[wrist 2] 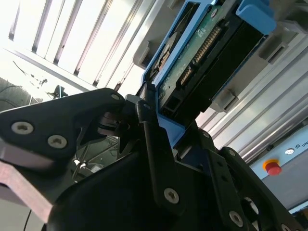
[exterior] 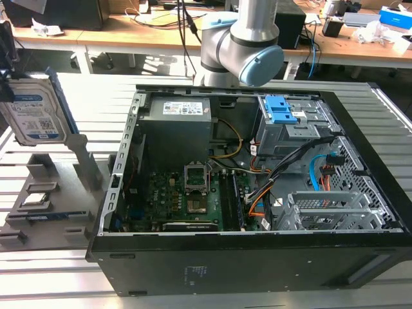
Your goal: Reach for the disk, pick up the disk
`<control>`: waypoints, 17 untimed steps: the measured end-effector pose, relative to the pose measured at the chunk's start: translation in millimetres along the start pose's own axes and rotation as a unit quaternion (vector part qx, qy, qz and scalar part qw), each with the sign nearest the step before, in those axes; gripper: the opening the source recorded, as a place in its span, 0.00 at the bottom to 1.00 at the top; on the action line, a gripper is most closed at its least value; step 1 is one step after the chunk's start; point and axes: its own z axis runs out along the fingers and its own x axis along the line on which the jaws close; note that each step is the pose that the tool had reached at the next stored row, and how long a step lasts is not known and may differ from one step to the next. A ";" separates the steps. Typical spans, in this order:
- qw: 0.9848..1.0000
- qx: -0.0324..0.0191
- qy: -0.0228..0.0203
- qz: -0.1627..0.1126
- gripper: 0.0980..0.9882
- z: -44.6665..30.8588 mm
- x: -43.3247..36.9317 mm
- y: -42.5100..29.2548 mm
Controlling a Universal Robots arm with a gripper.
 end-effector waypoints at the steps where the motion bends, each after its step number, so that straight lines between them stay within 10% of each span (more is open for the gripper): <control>1: 1.000 0.000 0.000 0.000 0.30 -2.3 0.0 0.1; 17: 1.000 -0.001 0.000 0.000 0.30 -39.3 0.1 1.6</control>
